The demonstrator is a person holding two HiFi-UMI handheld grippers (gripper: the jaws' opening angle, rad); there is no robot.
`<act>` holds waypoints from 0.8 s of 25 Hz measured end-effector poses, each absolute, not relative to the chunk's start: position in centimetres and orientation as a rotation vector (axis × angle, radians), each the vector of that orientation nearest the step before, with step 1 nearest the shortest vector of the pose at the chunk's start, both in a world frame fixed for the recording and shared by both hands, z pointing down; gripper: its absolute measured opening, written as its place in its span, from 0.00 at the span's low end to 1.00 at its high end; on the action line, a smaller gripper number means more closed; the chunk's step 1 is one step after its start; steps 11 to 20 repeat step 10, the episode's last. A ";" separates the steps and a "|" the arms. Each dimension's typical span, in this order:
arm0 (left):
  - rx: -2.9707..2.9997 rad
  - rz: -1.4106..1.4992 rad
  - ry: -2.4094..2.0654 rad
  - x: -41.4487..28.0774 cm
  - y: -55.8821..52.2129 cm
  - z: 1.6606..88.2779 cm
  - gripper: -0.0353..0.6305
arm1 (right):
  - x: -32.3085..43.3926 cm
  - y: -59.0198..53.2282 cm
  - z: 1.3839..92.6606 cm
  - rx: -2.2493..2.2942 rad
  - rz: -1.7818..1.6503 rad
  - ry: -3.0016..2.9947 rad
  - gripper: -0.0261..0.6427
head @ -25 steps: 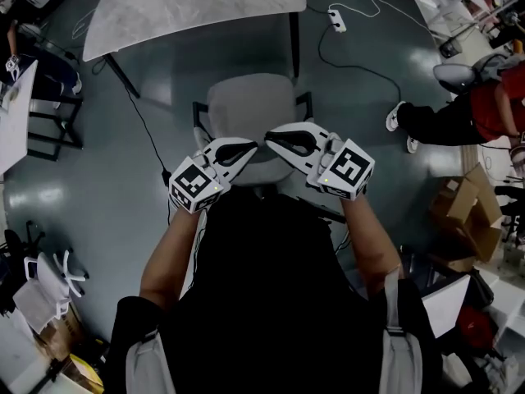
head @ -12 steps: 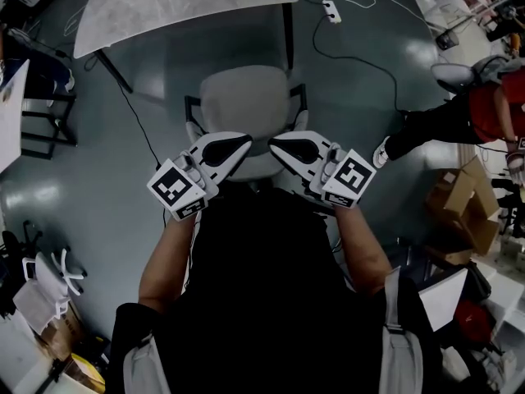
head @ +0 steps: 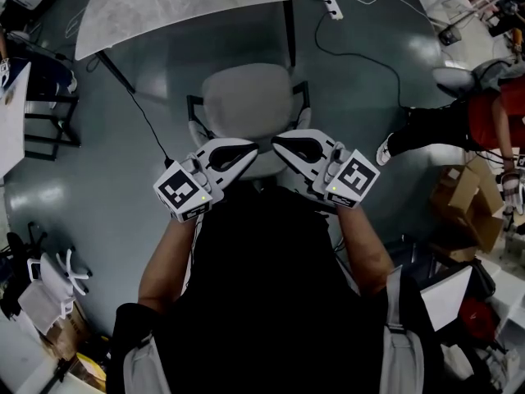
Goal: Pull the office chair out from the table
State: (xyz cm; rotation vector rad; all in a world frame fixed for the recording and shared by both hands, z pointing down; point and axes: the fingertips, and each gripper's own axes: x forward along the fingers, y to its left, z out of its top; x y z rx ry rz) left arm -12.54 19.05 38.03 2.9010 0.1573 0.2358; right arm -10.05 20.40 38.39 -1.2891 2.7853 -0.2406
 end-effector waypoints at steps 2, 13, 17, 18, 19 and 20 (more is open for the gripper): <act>2.901 0.228 0.167 -12.5 19.1 38.0 0.07 | -10.1 20.5 38.6 -1.296 -0.252 2.786 0.07; 2.901 0.187 0.171 -12.6 18.5 37.5 0.07 | -9.8 20.0 38.5 -1.291 -0.280 2.770 0.07; 2.901 0.187 0.171 -12.6 18.5 37.5 0.07 | -9.8 20.0 38.5 -1.291 -0.280 2.770 0.07; 2.901 0.187 0.171 -12.6 18.5 37.5 0.07 | -9.8 20.0 38.5 -1.291 -0.280 2.770 0.07; 2.901 0.187 0.171 -12.6 18.5 37.5 0.07 | -9.8 20.0 38.5 -1.291 -0.280 2.770 0.07; 2.901 0.187 0.171 -12.6 18.5 37.5 0.07 | -9.8 20.0 38.5 -1.291 -0.280 2.770 0.07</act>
